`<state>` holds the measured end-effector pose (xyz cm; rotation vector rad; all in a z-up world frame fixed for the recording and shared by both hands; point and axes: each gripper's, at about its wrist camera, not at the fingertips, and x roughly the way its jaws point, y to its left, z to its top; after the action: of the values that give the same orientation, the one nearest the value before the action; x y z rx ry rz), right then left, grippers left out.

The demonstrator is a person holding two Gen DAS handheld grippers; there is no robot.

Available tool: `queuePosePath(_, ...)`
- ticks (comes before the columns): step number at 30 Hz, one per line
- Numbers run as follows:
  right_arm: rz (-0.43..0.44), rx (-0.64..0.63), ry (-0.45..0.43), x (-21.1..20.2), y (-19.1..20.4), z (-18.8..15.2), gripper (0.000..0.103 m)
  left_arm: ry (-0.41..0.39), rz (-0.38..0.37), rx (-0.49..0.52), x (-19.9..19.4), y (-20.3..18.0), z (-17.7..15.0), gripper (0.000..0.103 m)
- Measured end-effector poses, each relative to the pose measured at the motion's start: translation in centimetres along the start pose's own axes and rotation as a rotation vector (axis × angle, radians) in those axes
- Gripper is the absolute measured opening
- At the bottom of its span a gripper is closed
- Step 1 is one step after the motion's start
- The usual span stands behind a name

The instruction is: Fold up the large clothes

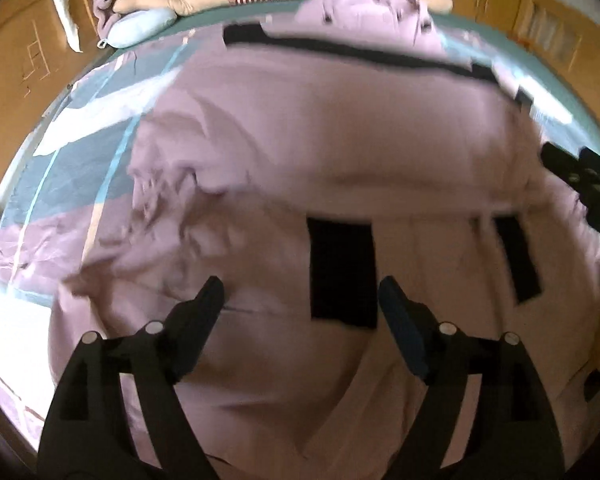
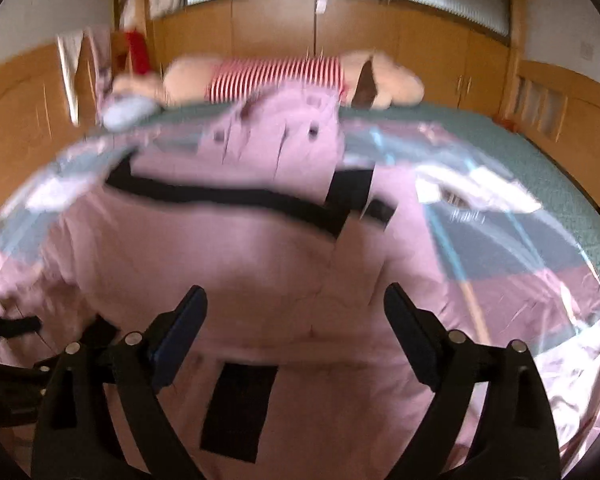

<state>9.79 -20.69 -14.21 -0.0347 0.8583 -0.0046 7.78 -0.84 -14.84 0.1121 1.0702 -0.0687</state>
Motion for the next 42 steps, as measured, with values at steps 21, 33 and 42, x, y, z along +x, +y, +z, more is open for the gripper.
queuePosePath(21,-0.068,-0.045,0.141,4.1,0.9,-1.9,0.096,-0.191,0.027,-0.054,-2.4,1.1,1.3,0.088)
queuePosePath(33,-0.017,0.005,-0.079,0.3,-0.2,0.5,0.096,-0.098,-0.069,-0.172,-0.9,3.0,1.3,0.088)
queuePosePath(42,-0.091,-0.054,0.145,7.3,0.8,0.7,0.097,-0.135,-0.036,-0.201,-1.6,3.8,1.8,0.092)
